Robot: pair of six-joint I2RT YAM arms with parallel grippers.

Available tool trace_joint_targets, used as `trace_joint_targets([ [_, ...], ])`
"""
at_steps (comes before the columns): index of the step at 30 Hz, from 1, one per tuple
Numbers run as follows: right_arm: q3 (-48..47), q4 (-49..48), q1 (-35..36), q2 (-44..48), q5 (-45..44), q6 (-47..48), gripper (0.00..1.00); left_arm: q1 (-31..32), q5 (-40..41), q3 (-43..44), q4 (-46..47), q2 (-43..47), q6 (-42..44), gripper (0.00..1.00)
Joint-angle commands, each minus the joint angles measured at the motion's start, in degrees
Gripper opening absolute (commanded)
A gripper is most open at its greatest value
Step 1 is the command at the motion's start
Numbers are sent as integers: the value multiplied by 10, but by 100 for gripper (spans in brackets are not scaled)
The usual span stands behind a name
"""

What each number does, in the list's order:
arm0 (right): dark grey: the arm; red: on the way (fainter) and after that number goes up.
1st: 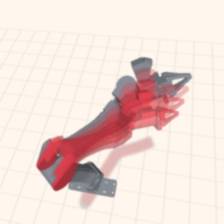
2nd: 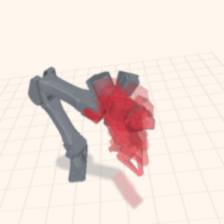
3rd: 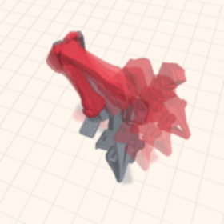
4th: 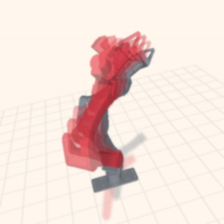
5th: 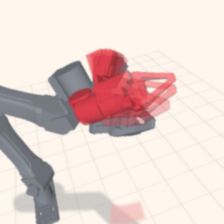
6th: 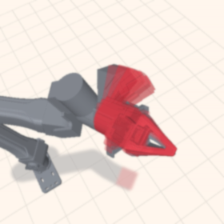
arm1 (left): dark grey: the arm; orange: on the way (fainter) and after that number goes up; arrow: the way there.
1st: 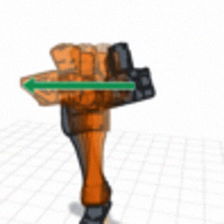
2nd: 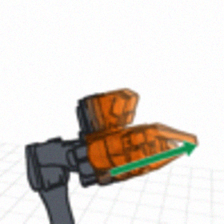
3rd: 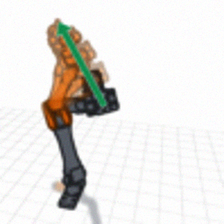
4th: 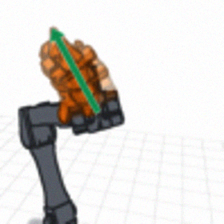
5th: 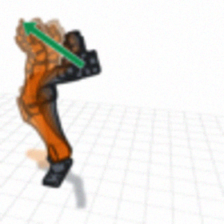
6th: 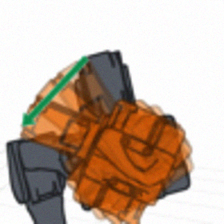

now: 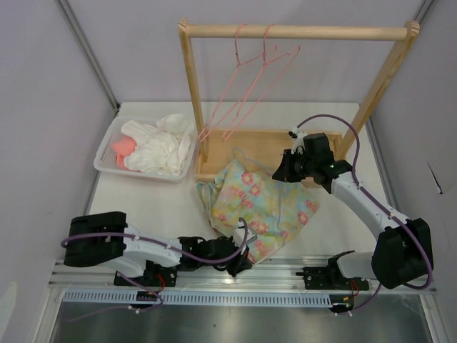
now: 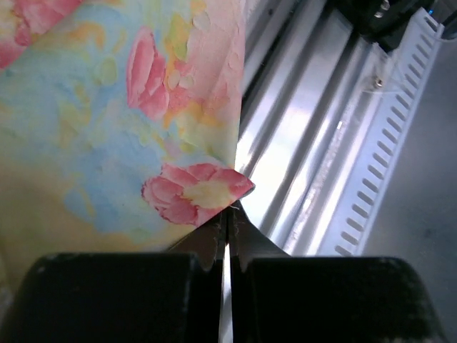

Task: Place the skirt on the hanger

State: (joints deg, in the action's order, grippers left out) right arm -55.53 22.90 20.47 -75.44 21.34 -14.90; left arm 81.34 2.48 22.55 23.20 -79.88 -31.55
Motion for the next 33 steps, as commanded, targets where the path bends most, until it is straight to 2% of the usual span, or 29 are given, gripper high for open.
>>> trace_joint_targets([
  [1,-21,-7,-10,-6,-59,16,0,46,48,-23,24,29,-68,6],
  [3,-18,-8,-8,-4,-50,21,0,65,77,-22,6,56,-76,19],
  [4,-16,-6,-1,-2,-52,24,0,92,100,-19,-12,75,-83,37],
  [7,-9,4,12,6,-65,37,0,130,197,7,-89,183,-89,48],
  [9,-5,2,26,13,-65,38,0,131,275,35,-139,266,-99,47],
  [11,-4,0,45,20,-65,36,0,131,347,63,-242,319,-141,47],
  [12,-4,-1,54,21,-74,36,0,131,418,72,-287,366,-184,47],
  [13,-2,-1,62,21,-82,38,0,127,455,79,-381,385,-212,48],
  [14,0,-4,75,18,-91,40,0,118,486,102,-435,397,-246,46],
  [16,5,-10,78,12,-82,41,0,68,529,136,-502,403,-289,34],
  [17,9,-19,81,9,-76,39,0,55,542,142,-572,397,-321,29],
  [18,9,-23,98,10,-75,39,0,40,551,151,-593,390,-346,24],
  [20,9,-29,121,7,-93,48,0,2,563,156,-612,363,-356,23],
  [22,6,-36,137,3,-93,49,0,-43,558,155,-603,343,-362,16],
  [24,5,-46,146,11,-73,52,0,-88,558,150,-585,312,-360,20],
  [26,6,-51,152,20,-62,57,0,-124,522,118,-522,294,-314,23],
  [27,3,-44,153,25,-61,59,0,-142,505,107,-448,293,-269,24],
  [30,3,-32,157,33,-58,68,0,-212,443,62,-349,290,-224,24],
  [32,9,-34,157,60,-35,72,0,-238,411,46,-351,272,-233,21],
  [33,16,-40,157,76,-15,72,0,-257,400,44,-353,264,-237,17],
])
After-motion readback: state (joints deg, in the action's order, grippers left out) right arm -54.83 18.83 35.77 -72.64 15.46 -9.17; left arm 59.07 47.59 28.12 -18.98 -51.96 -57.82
